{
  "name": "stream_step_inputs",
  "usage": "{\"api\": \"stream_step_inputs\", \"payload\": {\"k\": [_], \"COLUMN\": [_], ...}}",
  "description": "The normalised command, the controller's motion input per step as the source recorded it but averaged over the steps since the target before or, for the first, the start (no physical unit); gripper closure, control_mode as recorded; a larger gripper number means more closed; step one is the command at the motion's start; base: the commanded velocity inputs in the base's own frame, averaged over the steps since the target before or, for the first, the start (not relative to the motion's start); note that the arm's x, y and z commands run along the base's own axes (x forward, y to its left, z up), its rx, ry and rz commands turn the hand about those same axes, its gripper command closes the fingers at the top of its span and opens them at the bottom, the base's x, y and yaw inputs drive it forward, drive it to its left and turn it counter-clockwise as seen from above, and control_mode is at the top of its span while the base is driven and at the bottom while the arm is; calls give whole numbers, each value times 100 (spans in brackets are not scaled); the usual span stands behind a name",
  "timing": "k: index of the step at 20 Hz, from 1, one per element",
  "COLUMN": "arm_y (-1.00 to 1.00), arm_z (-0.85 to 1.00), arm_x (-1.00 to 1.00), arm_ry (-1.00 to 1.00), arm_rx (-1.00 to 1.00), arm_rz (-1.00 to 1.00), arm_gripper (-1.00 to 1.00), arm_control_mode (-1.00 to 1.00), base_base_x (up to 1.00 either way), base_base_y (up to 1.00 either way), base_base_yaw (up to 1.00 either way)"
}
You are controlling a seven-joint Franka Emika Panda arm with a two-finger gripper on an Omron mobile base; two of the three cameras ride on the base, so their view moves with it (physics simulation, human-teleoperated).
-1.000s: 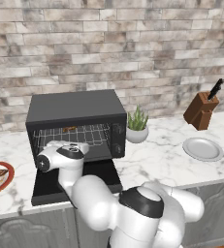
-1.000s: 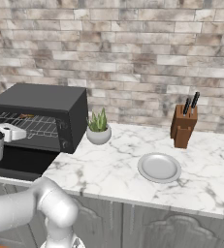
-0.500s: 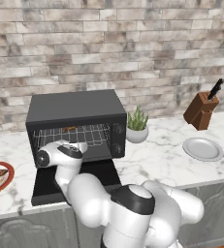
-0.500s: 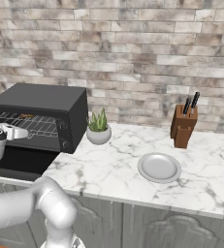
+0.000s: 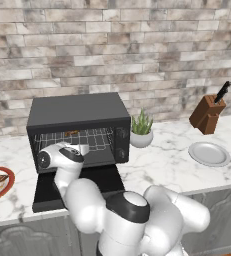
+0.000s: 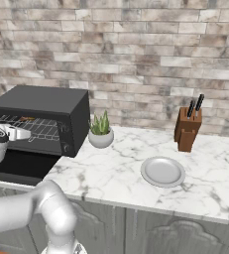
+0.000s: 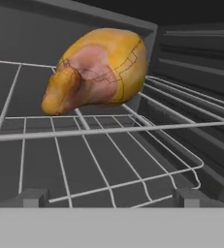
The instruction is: Open the toaster oven door. Place the baguette on the bottom rack in the toaster oven and place the chicken drumstick on the top rack.
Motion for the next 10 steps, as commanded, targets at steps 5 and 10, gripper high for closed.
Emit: {"api": "stream_step_inputs", "payload": {"k": [5,10], "arm_y": [1,0], "arm_z": [-13,-17], "arm_x": [18,20], "arm_ry": [0,0], "arm_rx": [0,0], "arm_rz": [0,0], "arm_gripper": [-100,-100], "arm_control_mode": [-100,-100], "base_base_x": [0,0], "base_base_y": [0,0], "base_base_yaw": [0,0]}}
